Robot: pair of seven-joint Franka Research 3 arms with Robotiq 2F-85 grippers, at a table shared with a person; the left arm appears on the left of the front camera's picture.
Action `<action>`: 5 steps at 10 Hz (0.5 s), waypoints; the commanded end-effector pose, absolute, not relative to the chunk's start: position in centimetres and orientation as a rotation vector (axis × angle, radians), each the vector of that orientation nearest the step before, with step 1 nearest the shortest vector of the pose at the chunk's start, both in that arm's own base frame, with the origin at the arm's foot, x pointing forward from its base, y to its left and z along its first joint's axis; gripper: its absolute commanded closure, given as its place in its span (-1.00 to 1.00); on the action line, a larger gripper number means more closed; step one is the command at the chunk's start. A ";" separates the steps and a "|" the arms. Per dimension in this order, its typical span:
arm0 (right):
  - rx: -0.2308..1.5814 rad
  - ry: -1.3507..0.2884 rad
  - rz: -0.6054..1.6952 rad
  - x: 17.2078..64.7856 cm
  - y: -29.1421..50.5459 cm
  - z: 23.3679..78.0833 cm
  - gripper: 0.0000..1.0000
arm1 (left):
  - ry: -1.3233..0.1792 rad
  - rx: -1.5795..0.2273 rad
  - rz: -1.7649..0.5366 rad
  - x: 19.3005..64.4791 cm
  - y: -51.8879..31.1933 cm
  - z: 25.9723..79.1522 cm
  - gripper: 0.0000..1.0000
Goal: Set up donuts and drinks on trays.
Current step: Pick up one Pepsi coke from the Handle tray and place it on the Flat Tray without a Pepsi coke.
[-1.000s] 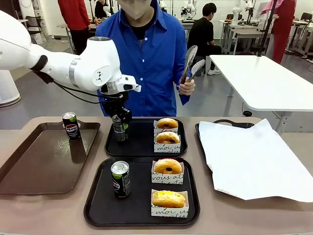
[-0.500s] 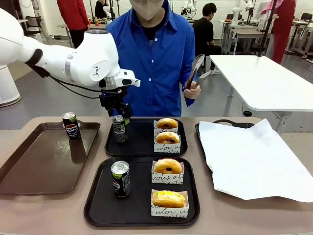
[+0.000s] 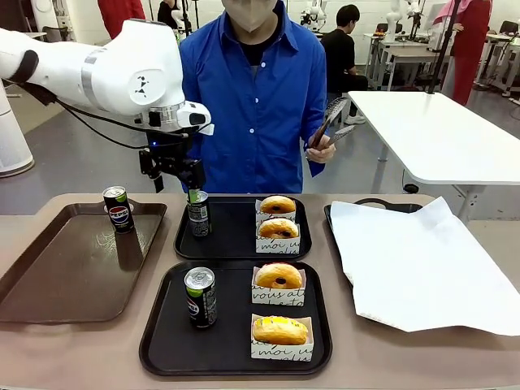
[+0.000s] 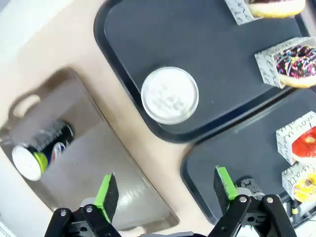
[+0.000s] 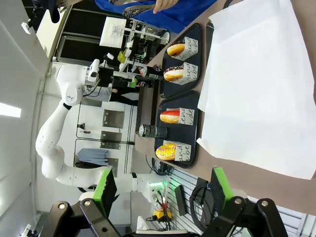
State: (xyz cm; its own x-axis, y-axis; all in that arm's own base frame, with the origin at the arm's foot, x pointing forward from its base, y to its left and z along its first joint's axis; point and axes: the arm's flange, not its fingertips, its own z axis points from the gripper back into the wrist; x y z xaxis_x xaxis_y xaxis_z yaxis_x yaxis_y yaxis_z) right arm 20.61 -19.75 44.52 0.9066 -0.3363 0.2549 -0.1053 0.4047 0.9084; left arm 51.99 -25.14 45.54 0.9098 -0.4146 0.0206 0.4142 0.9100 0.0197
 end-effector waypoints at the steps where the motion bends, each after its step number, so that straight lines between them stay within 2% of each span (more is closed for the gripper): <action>1: 1.164 -0.448 -0.140 20.6 -19.8 44.5 -1.00 | -0.032 -0.010 -0.372 49.7 -24.5 45.6 -1.00; 2: 1.164 -0.448 -0.140 20.6 -19.8 44.5 -1.00 | -0.056 0.014 -0.380 49.1 -23.9 45.4 -1.00; 3: 1.164 -0.448 -0.140 20.6 -19.8 44.5 -1.00 | -0.015 0.005 -0.403 51.2 -24.9 45.6 -1.00; 5: 1.164 -0.448 -0.140 20.6 -19.8 44.5 -1.00 | -0.015 0.005 -0.403 51.2 -24.9 45.6 -1.00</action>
State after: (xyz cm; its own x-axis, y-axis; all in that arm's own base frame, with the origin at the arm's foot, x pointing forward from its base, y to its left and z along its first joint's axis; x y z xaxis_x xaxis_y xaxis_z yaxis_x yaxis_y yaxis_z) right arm 20.60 -19.75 44.53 0.9066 -0.3362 0.2550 -0.1054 0.4047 0.9083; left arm 50.63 -24.81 45.49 0.9211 -0.3890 0.0146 0.3889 0.9212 0.0103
